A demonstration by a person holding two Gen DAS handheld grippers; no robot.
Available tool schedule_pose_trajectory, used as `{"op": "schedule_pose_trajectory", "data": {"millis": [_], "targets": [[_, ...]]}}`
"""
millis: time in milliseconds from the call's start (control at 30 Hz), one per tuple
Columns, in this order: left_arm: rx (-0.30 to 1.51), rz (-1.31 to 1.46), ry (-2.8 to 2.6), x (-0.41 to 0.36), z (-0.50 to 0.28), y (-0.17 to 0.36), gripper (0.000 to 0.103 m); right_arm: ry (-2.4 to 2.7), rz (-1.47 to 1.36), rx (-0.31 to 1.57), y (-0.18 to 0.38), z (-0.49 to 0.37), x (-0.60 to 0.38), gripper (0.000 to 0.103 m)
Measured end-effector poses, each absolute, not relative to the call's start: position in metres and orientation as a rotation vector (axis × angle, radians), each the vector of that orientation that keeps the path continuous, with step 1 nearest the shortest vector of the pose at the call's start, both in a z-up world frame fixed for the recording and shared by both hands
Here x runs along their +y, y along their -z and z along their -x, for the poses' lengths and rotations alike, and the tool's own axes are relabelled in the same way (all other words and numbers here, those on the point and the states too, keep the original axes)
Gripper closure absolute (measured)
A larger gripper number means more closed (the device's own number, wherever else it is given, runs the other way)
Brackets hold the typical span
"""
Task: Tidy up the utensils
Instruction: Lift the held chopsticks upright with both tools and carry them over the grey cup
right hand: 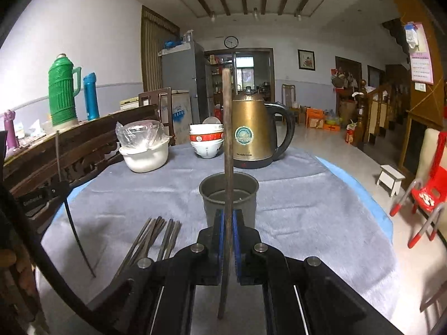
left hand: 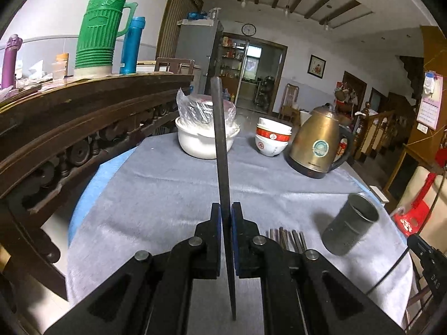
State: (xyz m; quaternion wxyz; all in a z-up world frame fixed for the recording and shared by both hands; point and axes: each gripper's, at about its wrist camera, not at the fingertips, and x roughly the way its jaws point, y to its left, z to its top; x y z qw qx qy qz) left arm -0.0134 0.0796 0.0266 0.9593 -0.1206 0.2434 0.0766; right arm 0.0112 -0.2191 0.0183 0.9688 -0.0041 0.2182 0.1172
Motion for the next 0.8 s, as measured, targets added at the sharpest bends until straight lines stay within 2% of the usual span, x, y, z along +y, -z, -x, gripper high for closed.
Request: {"op": "schedule_pose_trajectory", "data": {"millis": [267, 433, 800], "targets": [[0.518, 0.278, -0.11, 0.082, 0.047, -0.033, 0.096, -0.241, -0.034, 0.485, -0.019, 0.026, -0.238, 0.097], [0.525, 0.316, -0.077, 0.08, 0.037, -0.042, 0.096, -0.254, -0.065, 0.483, -0.022, 0.019, -0.239, 0.097], [0.404, 0.406, 0.171, 0.033, -0.021, -0.134, 0.096, -0.282, -0.155, 0.281, -0.116, -0.009, -0.266, 0.097]]}}
